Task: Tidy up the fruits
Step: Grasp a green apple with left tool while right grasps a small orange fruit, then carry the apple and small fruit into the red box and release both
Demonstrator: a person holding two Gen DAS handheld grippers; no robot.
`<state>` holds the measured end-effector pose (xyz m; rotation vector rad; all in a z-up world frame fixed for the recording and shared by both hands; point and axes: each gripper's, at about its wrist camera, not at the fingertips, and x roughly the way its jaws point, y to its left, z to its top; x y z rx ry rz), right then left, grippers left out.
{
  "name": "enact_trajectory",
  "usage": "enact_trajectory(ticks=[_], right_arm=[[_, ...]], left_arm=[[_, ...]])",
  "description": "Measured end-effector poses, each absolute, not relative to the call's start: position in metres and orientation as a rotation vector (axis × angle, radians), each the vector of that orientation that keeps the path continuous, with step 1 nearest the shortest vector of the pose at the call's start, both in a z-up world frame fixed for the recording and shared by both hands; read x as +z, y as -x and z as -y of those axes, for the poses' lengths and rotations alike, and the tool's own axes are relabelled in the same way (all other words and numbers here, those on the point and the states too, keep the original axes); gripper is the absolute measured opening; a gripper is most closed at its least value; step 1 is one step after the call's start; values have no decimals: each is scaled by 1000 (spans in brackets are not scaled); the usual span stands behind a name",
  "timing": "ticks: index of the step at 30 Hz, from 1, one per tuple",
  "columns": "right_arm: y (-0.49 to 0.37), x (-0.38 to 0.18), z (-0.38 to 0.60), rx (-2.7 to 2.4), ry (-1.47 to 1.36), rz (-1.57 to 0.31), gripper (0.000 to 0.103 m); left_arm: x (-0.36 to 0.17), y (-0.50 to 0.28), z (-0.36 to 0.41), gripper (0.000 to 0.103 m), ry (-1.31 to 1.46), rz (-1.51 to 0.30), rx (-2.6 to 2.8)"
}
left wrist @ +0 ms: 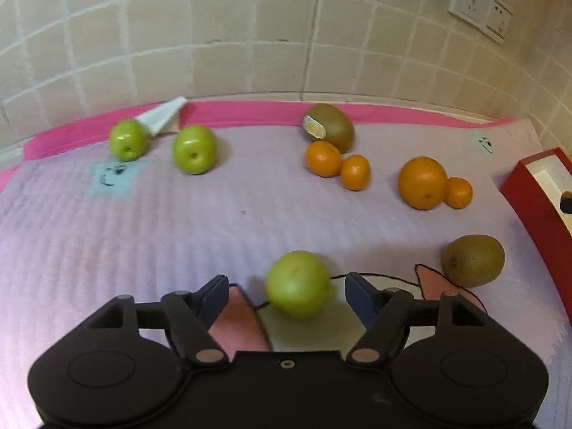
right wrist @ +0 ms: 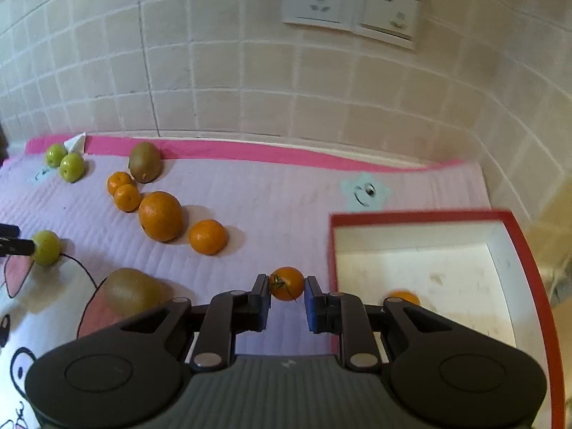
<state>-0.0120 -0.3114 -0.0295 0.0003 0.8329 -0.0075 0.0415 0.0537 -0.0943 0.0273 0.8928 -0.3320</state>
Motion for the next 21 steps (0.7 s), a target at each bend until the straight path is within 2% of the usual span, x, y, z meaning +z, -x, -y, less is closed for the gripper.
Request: enact_trajectory(ticks=[2, 4, 5, 7, 10, 14, 21], right_arm=[[20, -34, 311, -17, -14, -840, 22], [28, -35, 312, -26, -27, -844, 22], [30, -36, 312, -27, -33, -843, 22], [38, -33, 314, -33, -46, -835, 22], [50, -25, 322, -48, -71, -805, 22], [69, -7, 348, -110, -120, -748, 22], [100, 24, 413, -294, -215, -627, 22]], left_arm=[[-101, -50, -52, 85, 12, -906, -349], [-109, -58, -47, 75, 14, -916, -344], [-113, -61, -45, 62, 16, -926, -340], [-116, -64, -39, 56, -19, -926, -312], [-110, -64, -39, 55, -14, -915, -314], [-75, -56, -21, 55, -8, -821, -390], [6, -44, 82, 55, -74, -616, -688]])
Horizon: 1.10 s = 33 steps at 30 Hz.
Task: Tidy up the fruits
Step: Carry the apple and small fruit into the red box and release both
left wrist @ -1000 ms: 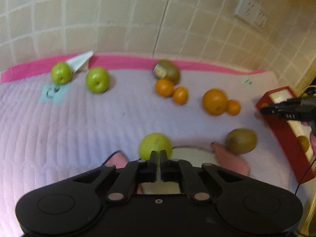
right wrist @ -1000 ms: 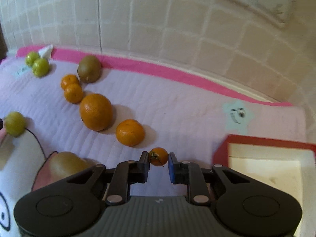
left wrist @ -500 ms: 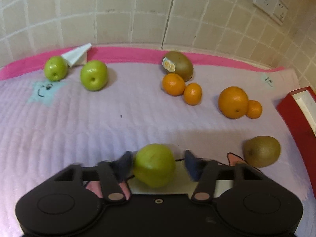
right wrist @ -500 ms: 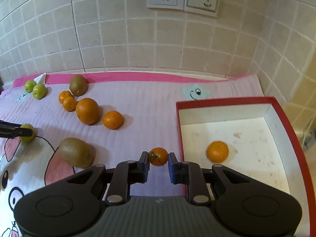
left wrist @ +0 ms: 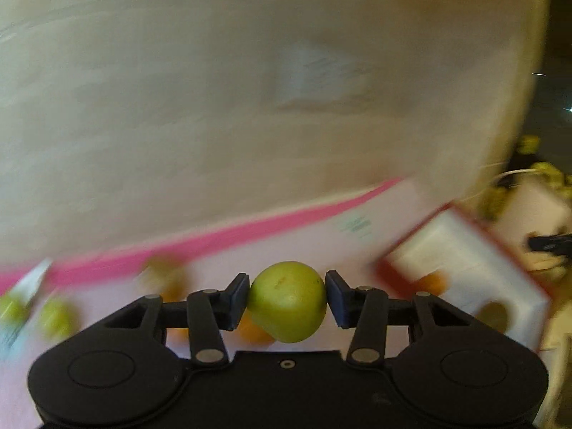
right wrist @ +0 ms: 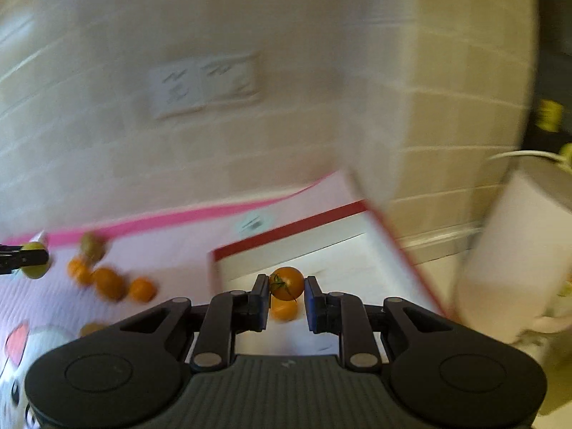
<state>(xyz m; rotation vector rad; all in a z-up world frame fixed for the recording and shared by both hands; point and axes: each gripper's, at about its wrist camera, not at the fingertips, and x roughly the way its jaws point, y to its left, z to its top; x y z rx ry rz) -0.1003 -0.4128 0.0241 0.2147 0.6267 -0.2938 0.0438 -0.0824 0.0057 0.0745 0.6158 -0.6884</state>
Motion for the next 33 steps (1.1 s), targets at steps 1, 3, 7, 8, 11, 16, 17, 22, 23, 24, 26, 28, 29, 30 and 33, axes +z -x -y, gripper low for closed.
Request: enact_trajectory(ticks=[1, 3, 7, 8, 11, 16, 17, 22, 23, 24, 26, 28, 29, 30, 33], right_arm=[[103, 23, 423, -314, -233, -625, 22], [107, 17, 441, -344, -274, -634, 22], [109, -7, 466, -374, -354, -673, 22], [109, -13, 472, -380, -372, -687, 22], [108, -35, 485, -370, -430, -732, 22], [97, -67, 495, -381, -460, -797, 23], [96, -72, 497, -389, -471, -803, 23], [94, -90, 505, -398, -508, -829, 23], [93, -93, 505, -407, -498, -838, 23], [91, -94, 504, -415, -483, -847, 23], [87, -97, 501, -437, -438, -871, 23], [86, -100, 501, -443, -426, -886, 23], [86, -101, 501, -439, -438, -885, 23], [86, -102, 503, -438, -448, -886, 23], [88, -102, 505, -452, -462, -889, 24]], left_arm=[[14, -44, 105, 55, -78, -604, -747], [26, -47, 151, 55, -95, -608, -843], [23, -58, 240, 55, -158, -654, -991], [18, -60, 262, 55, -174, -680, -1016], [-6, -68, 325, 56, -222, -786, -1070], [-59, -75, 398, 56, -291, -949, -1095], [-68, -74, 408, 56, -313, -966, -1091], [-98, -66, 426, 56, -392, -985, -1074], [-100, -68, 427, 56, -384, -991, -1075], [-102, -67, 425, 56, -377, -985, -1073], [-101, -67, 423, 56, -367, -987, -1071], [-101, -69, 422, 56, -365, -996, -1068], [-101, -69, 427, 56, -367, -998, -1069], [-101, -68, 427, 56, -367, -1002, -1071], [-100, -69, 426, 58, -349, -1020, -1083]])
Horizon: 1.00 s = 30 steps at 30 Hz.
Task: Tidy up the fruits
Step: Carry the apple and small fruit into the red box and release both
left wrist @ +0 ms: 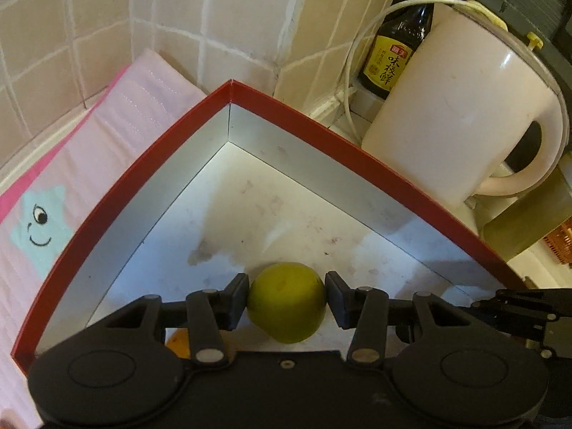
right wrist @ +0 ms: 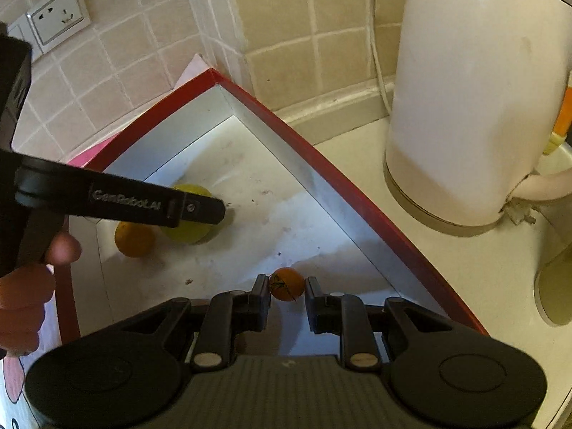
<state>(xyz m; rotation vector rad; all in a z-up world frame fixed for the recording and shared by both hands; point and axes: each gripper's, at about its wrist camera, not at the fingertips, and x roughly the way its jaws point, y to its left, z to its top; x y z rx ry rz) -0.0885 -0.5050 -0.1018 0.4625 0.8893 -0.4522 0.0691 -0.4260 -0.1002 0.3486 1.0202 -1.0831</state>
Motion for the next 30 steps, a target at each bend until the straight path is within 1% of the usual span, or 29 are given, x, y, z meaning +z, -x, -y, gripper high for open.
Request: enact_trajectory(ticks=[1, 2, 3, 11, 14, 18, 19, 22, 25, 26, 28, 29, 30], right_arm=[[90, -99, 506, -455, -470, -886, 30], [92, -95, 507, -450, -477, -877, 34], [96, -91, 507, -446, -481, -863, 38], [140, -42, 508, -491, -480, -740, 49], [151, -25, 503, -495, -470, -699, 51], [156, -4, 488, -481, -433, -658, 57], [156, 0, 484, -477, -427, -650, 61], [148, 17, 465, -445, -393, -616, 69], [139, 34, 443, -424, -364, -570, 85], [135, 38, 436, -420, -356, -552, 88], [127, 45, 422, -415, -343, -518, 99], [124, 48, 415, -410, -346, -501, 102], [118, 50, 410, -401, -357, -492, 102]], left_arm=[[-97, -69, 424, 62, -343, -1021, -1085], [-93, -69, 422, 67, -341, -1013, -1085], [-89, -68, 420, 68, -343, -999, -1084], [-35, -57, 375, 74, -290, -882, -1066], [-18, -49, 344, 74, -253, -842, -1055], [5, -38, 297, 73, -205, -777, -1037], [11, -37, 283, 73, -187, -767, -1027], [29, -34, 246, 74, -147, -729, -988], [50, -36, 201, 78, -114, -675, -927], [56, -38, 185, 78, -101, -657, -899], [69, -43, 151, 79, -65, -627, -838], [75, -45, 135, 79, -48, -612, -811], [81, -48, 115, 79, -29, -589, -781]])
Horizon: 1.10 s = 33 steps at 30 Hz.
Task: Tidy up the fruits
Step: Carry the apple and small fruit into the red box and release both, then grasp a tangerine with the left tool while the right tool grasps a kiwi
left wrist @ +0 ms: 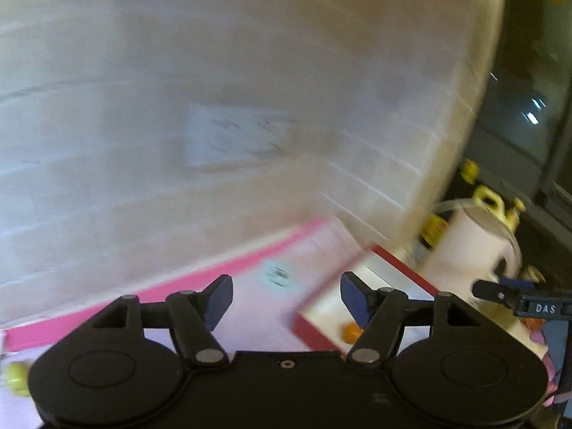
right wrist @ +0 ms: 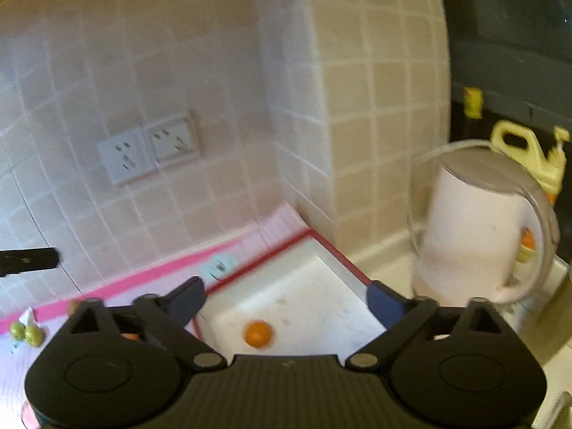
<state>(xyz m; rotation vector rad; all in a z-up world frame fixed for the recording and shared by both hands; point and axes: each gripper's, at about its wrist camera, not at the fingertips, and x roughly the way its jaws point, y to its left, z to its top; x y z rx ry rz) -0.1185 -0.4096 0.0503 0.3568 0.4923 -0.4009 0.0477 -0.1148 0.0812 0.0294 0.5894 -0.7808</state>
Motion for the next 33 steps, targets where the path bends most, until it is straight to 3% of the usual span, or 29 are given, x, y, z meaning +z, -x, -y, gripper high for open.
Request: enact_trajectory(ticks=[7, 14, 28, 33], right_arm=[[71, 47, 374, -272, -421, -521, 102], [27, 36, 325, -172, -378, -576, 102], [-17, -54, 238, 19, -275, -839, 102], [-18, -84, 218, 47, -240, -902, 102]], left_arm=[[100, -63, 10, 79, 76, -527, -580], [86, -81, -51, 79, 142, -543, -479], [-81, -179, -35, 79, 292, -977, -426], [-115, -197, -36, 79, 406, -1049, -437]])
